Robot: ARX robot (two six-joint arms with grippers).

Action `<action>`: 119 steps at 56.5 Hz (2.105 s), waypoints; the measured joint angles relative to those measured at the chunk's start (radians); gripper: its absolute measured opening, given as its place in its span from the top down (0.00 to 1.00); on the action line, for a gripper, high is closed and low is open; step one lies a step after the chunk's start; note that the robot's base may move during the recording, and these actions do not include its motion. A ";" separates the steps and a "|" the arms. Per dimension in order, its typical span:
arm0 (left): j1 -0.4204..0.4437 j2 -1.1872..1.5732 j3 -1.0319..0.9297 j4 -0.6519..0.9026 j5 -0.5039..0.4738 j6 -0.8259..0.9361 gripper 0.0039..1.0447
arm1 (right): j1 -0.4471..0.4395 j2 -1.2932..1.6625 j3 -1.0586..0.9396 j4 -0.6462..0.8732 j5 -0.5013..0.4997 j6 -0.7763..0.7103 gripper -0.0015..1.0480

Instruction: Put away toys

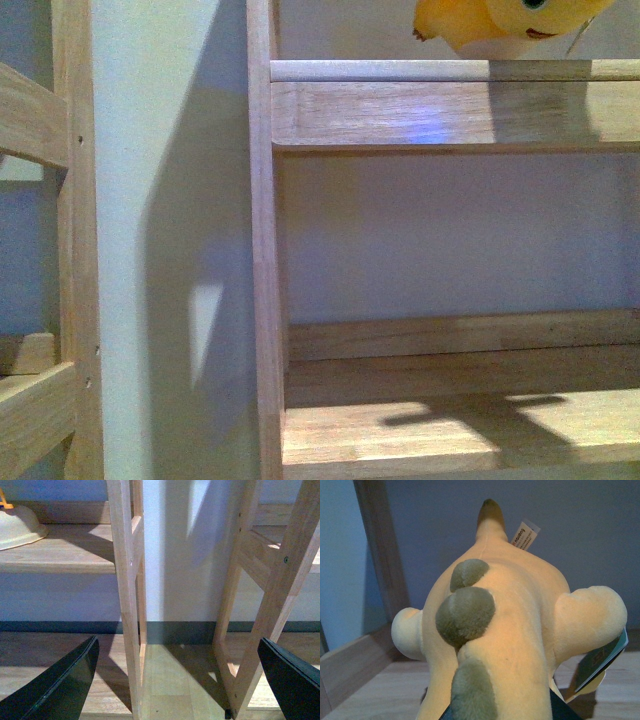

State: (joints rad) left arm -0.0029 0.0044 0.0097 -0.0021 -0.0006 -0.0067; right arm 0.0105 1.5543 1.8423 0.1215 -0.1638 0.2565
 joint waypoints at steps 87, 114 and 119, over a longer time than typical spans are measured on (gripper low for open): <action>0.000 0.000 0.000 0.000 0.000 0.000 0.06 | 0.198 0.369 0.359 -0.039 0.031 0.241 0.60; 0.000 0.000 0.000 0.000 0.000 0.000 0.06 | 0.180 0.319 0.359 -0.043 0.063 0.212 0.06; 0.000 0.000 0.000 0.000 0.000 0.000 0.06 | 0.180 0.302 0.359 -0.043 0.066 0.200 0.06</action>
State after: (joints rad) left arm -0.0029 0.0044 0.0097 -0.0021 -0.0002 -0.0067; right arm 0.1902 1.8565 2.2013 0.0784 -0.0982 0.4561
